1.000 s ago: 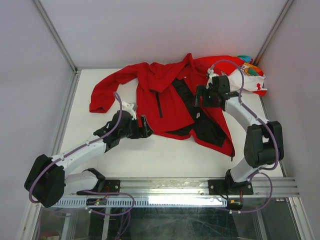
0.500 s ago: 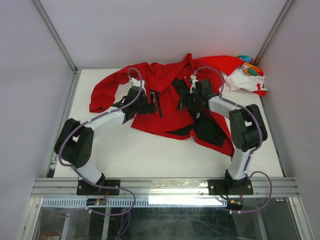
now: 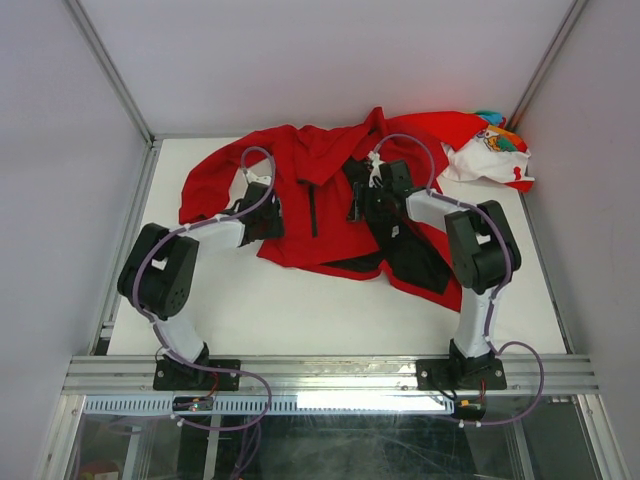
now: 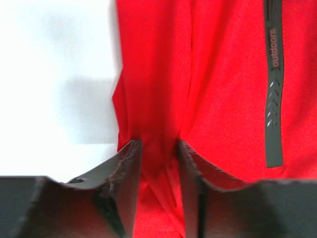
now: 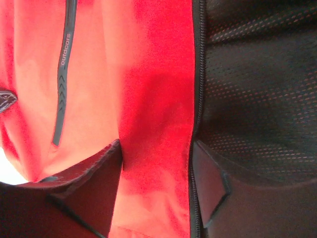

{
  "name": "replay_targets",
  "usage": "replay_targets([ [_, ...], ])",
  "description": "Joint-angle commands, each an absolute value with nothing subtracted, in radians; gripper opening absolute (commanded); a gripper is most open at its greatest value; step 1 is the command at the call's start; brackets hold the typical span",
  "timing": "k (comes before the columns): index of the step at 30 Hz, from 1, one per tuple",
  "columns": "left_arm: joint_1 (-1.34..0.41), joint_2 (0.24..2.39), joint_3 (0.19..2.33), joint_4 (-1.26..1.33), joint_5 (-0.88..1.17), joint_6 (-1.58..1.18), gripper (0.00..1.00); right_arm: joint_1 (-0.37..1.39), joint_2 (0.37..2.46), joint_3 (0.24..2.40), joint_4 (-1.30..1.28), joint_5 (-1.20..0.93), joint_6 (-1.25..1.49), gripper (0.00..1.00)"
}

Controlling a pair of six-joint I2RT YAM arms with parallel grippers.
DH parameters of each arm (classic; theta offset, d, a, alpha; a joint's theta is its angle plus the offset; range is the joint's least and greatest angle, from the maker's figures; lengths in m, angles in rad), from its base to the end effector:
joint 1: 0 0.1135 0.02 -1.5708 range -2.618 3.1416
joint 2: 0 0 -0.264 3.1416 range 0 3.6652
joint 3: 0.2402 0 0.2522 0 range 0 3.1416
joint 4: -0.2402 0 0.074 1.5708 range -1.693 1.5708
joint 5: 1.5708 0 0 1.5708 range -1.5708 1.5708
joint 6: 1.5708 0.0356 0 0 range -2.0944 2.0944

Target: Zip up the jacket

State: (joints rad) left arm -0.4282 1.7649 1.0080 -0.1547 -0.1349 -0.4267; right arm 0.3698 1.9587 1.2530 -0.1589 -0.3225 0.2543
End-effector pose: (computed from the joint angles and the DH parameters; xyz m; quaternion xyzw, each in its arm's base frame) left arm 0.3269 -0.1439 0.1616 -0.0211 0.9440 -0.0758 0.3203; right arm 0.3830 0.1606 0.1627 -0.1089 0.9214 0.2482 0.2786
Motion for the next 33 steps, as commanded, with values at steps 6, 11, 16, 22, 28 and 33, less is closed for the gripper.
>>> replay_targets([
  [6,-0.395,1.506,0.853,-0.078,-0.096,-0.469,0.13,0.451,1.837,1.277,-0.199,-0.458,0.263,0.16],
  [11,-0.388,1.343,0.817,-0.110,-0.118,-0.509,0.00,0.522,1.694,1.242,-0.291,-0.454,0.255,0.00],
  [16,-0.388,1.184,0.785,-0.144,-0.091,-0.527,0.17,0.616,1.526,1.096,-0.280,-0.462,0.309,0.00],
  [22,-0.391,1.112,0.784,-0.177,0.063,-0.533,0.39,0.782,1.437,0.861,-0.192,-0.426,0.404,0.09],
  [28,-0.471,1.157,0.802,-0.162,0.169,-0.549,0.50,0.848,1.416,0.845,-0.265,-0.374,0.355,0.43],
  [33,-0.529,1.233,0.773,-0.071,0.187,-0.582,0.51,0.798,1.365,0.993,-0.371,-0.155,0.249,0.71],
])
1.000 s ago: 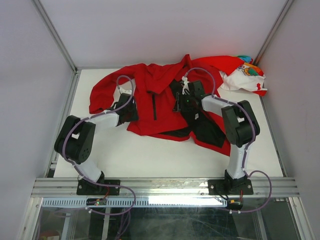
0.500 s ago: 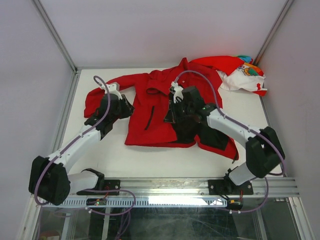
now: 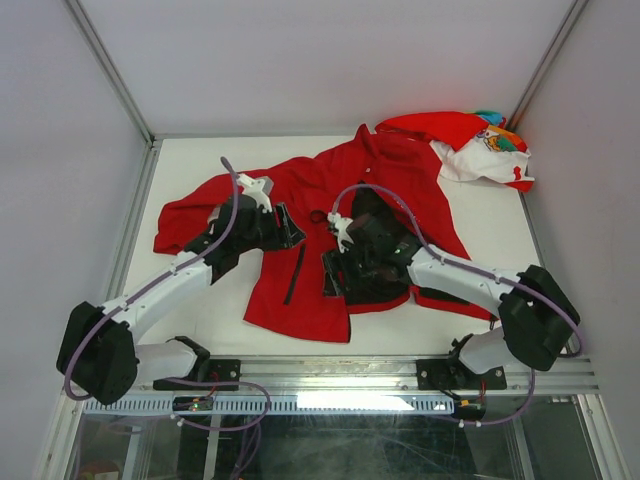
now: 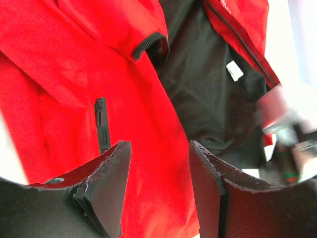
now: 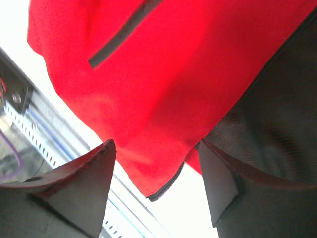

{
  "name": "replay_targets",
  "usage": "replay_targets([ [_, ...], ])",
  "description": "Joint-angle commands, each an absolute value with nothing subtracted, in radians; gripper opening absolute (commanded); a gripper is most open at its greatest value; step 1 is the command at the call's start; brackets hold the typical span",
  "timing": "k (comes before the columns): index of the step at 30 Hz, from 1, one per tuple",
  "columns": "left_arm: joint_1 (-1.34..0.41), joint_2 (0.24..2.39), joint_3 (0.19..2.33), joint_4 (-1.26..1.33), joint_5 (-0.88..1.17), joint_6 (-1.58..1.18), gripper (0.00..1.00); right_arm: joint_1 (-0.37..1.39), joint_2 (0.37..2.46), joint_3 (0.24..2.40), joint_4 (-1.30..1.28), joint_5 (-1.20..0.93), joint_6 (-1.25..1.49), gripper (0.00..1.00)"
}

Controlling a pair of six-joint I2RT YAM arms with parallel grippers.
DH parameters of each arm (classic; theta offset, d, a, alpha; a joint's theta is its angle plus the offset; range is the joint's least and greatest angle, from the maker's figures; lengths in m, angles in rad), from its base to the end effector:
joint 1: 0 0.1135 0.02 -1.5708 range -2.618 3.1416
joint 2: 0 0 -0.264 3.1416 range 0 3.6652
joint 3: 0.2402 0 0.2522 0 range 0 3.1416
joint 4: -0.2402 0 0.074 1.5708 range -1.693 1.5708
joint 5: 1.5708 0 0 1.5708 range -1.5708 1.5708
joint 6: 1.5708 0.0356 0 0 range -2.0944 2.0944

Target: Zip up the jacket

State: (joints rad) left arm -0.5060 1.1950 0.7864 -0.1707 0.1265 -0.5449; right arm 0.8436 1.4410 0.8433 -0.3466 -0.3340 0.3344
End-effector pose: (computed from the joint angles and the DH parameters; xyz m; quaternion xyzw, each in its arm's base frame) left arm 0.2281 -0.1315 0.2570 0.0130 0.8783 -0.2862 0.3828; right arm 0.1809 0.2208 0.1998 -0.2858 0.8950 0.3003 0.1648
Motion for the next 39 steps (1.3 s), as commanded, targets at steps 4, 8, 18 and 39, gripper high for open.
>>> replay_targets([
  [4,-0.532,1.280,0.742,-0.032,0.187,-0.585,0.52,0.672,1.418,1.087,-0.332,-0.144,0.272,0.77],
  [8,-0.532,1.318,0.704,0.005,0.186,-0.583,0.52,0.625,1.497,1.114,-0.188,-0.135,0.387,0.82],
  [18,-0.533,1.418,0.629,0.071,0.184,-0.564,0.50,0.649,1.718,1.067,0.222,-0.161,0.729,0.90],
  [39,-0.534,1.406,0.401,0.172,0.243,-0.625,0.49,0.422,2.230,1.899,0.066,-0.249,0.409,0.00],
])
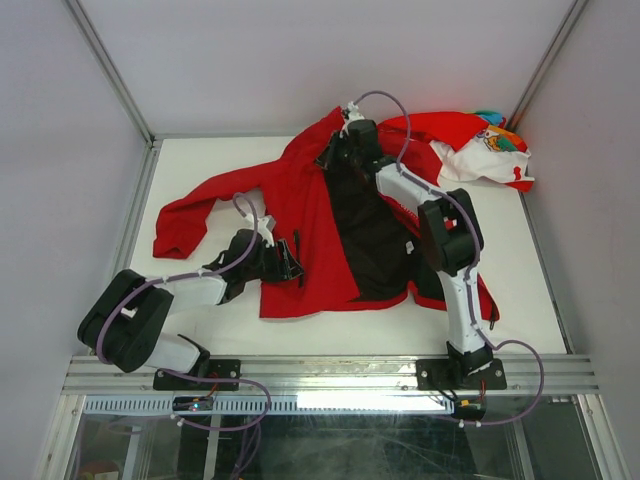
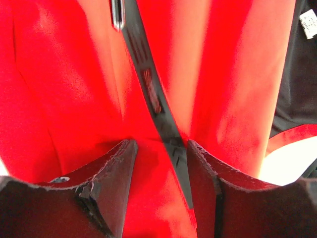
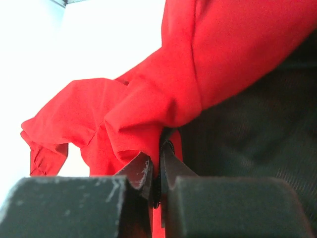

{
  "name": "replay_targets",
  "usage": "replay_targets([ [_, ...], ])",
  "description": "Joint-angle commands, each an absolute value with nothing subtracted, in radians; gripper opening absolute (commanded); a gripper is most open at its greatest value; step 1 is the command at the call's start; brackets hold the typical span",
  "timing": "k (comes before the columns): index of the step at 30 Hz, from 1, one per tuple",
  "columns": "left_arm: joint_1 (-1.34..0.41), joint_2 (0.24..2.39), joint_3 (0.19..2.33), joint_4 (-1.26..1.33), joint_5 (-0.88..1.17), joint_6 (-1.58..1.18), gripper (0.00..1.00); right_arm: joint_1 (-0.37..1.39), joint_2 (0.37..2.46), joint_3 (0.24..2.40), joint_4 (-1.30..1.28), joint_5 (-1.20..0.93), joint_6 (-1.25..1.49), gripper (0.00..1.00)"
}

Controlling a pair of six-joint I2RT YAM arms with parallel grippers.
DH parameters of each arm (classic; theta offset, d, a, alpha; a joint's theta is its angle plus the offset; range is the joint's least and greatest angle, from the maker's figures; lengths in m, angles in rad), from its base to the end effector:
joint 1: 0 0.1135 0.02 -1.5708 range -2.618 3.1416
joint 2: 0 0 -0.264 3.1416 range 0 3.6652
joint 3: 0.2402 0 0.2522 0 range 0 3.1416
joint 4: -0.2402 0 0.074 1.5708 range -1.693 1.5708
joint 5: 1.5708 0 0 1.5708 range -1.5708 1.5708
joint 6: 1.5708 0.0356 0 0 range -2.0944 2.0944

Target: Zip up the jacket

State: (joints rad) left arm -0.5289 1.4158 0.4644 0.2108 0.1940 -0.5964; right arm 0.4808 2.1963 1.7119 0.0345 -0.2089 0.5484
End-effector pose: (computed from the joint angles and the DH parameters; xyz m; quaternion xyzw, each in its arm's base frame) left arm 0.2130 -0.1324 0.1362 0.0083 0.9116 -0.2891 0.2922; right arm 0.4552 0.2458 0.2192 -0.0269 0.8438 0.3371 0.4167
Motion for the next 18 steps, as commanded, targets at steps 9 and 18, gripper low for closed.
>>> replay_targets([
  [9,-0.533,1.390,0.425,0.173,0.242,-0.624,0.50,0.334,2.263,2.048,-0.252,-0.317,0.342,0.61],
  [18,-0.533,1.269,0.417,0.053,0.155,-0.603,0.52,0.240,1.830,1.548,-0.447,-0.046,0.141,0.85],
])
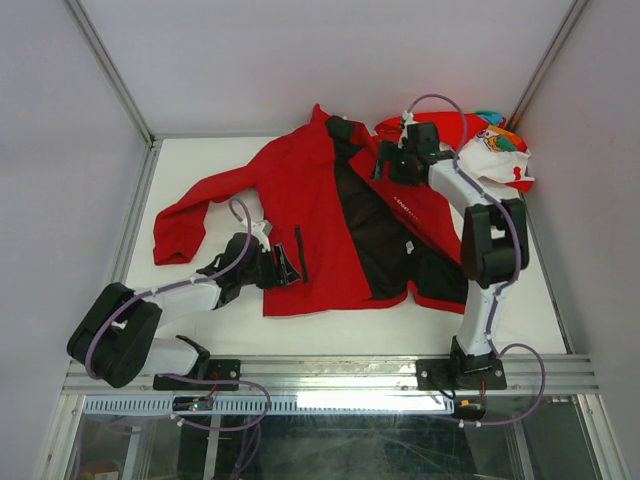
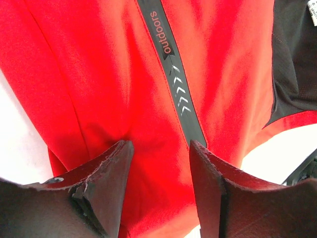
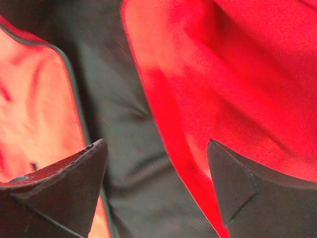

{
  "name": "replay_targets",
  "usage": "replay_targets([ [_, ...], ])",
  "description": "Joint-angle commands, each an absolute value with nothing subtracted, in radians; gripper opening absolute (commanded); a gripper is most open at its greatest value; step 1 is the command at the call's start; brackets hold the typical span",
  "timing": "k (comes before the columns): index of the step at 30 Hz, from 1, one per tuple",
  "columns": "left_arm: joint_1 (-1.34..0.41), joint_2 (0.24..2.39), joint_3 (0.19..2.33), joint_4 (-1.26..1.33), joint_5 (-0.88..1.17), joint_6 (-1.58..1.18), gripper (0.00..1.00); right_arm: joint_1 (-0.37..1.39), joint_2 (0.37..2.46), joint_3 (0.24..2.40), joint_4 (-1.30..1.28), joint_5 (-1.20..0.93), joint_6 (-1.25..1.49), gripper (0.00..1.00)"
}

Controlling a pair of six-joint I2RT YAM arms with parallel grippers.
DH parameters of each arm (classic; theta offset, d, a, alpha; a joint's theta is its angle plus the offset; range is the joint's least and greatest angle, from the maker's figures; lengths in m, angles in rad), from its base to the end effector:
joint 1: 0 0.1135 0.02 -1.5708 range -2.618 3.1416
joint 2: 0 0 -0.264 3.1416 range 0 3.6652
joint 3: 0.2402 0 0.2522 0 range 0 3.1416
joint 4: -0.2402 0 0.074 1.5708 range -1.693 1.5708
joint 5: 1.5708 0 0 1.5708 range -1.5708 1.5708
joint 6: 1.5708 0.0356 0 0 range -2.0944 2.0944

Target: Zip up the jacket

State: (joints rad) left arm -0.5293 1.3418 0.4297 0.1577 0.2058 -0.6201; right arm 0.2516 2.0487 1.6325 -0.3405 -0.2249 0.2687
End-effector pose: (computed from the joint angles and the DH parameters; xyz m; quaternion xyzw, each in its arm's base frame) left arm 0.2007 -0.1258 0.1391 -0.0007 0.9139 -0.2938 0.2802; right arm 0.4520 0.1244 0.2291 -0.0366 0.9128 0.2008 0.3537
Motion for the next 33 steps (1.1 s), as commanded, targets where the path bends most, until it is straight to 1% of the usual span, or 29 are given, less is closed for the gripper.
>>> replay_targets([
  [1,-0.533,1.249,0.416,0.040,0.142,-0.603,0.53,0.231,1.803,1.523,-0.475,0.001,0.119,0.87],
  [4,-0.533,1.179,0.419,0.025,0.135,-0.619,0.55,0.208,1.751,1.470,-0.555,0.116,0.069,0.91],
  [6,-0.534,1.137,0.440,0.016,0.141,-0.624,0.56,0.200,1.744,1.442,-0.580,0.176,0.046,0.91],
  [10,-0.535,1.107,0.512,0.002,0.180,-0.625,0.59,0.194,1.777,1.404,-0.620,0.147,0.020,0.92],
  [14,-0.553,1.147,0.584,0.020,0.204,-0.622,0.60,0.195,1.821,1.369,-0.643,0.101,0.023,0.92],
  [16,-0.568,1.188,0.612,0.047,0.215,-0.624,0.60,0.196,1.829,1.346,-0.637,0.094,0.023,0.89],
  [19,-0.604,1.279,0.668,0.081,0.218,-0.616,0.60,0.198,1.838,1.334,-0.650,0.092,0.020,0.82],
  [21,-0.626,1.350,0.709,0.100,0.223,-0.607,0.60,0.199,1.841,1.327,-0.652,0.091,0.020,0.76],
  [23,-0.634,1.448,0.741,0.124,0.232,-0.605,0.61,0.202,1.842,1.325,-0.658,0.091,0.025,0.64],
  [27,-0.636,1.583,0.790,0.133,0.213,-0.585,0.60,0.222,1.826,1.336,-0.684,0.084,0.035,0.29],
  [29,-0.635,1.626,0.798,0.117,0.177,-0.572,0.60,0.249,1.815,1.360,-0.707,0.084,0.039,0.15],
  [31,-0.633,1.647,0.797,0.096,0.141,-0.562,0.61,0.291,1.807,1.391,-0.741,0.087,0.045,0.04],
  [32,-0.631,1.648,0.788,0.088,0.122,-0.557,0.60,0.314,1.802,1.409,-0.762,0.092,0.049,0.00],
  [33,-0.628,1.644,0.777,0.080,0.107,-0.552,0.60,0.339,1.795,1.426,-0.782,0.102,0.059,0.00],
])
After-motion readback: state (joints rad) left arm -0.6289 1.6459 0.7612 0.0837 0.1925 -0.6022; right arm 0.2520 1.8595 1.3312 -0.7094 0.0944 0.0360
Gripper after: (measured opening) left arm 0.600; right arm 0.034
